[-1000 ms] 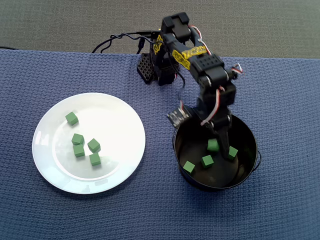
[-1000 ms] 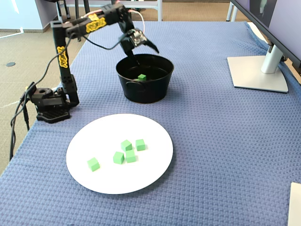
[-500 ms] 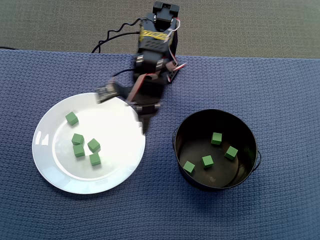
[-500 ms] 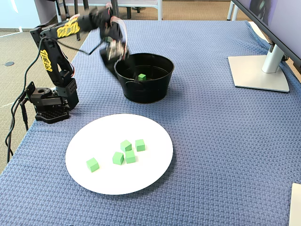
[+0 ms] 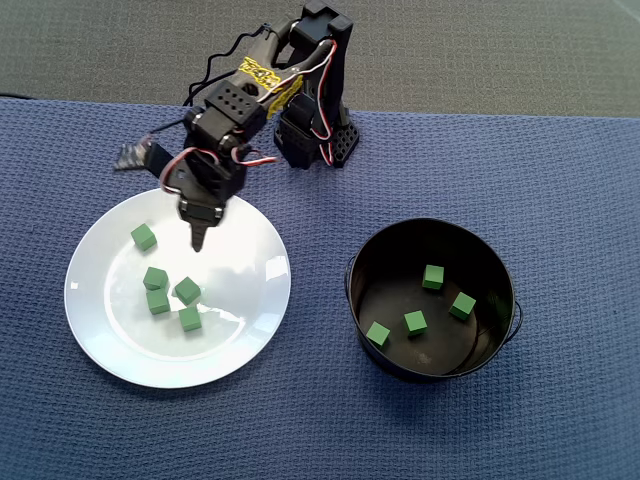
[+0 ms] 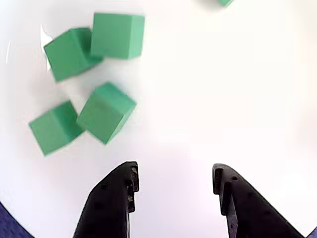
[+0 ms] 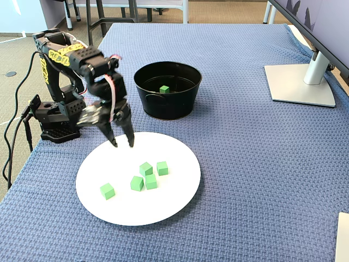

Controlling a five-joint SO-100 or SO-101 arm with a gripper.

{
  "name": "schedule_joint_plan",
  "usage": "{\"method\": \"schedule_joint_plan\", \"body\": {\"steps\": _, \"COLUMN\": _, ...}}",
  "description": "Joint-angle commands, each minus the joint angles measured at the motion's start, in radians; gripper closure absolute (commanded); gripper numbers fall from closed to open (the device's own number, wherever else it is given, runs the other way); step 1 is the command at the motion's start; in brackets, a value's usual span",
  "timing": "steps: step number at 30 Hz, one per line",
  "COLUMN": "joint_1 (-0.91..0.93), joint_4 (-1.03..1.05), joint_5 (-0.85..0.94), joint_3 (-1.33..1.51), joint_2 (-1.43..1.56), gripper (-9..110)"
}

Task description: Pick up the green cubes from the white plate and place them in the black recipient

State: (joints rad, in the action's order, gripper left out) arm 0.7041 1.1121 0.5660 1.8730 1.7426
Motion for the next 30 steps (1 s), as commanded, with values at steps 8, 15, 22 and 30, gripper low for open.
{"method": "schedule_joint_plan", "body": {"steps": 8, "joint_1": 0.176, "joint_4": -0.095, "joint_5": -0.525, "joint_3": -0.069, "joint_2": -0.075, "gripper": 87}}
{"method": "schedule_joint_plan", "body": {"steps": 15, "joint_1": 0.235, "joint_4": -0.06, "joint_5": -0.655, "joint_3": -0.19, "joint_2": -0.196, "gripper": 87}}
{"method": "schedule_joint_plan", "body": {"steps": 22, "joint_1": 0.23, "joint_4": -0.005, "joint_5": -0.568, "joint_3": -0.291, "joint_2": -0.307, "gripper": 82}}
{"method": "schedule_joint_plan", "body": {"steps": 30, "joint_1": 0.198, "joint_4": 0.069, "joint_5": -0.603, "joint_3": -0.356, "joint_2": -0.397, "gripper": 78}}
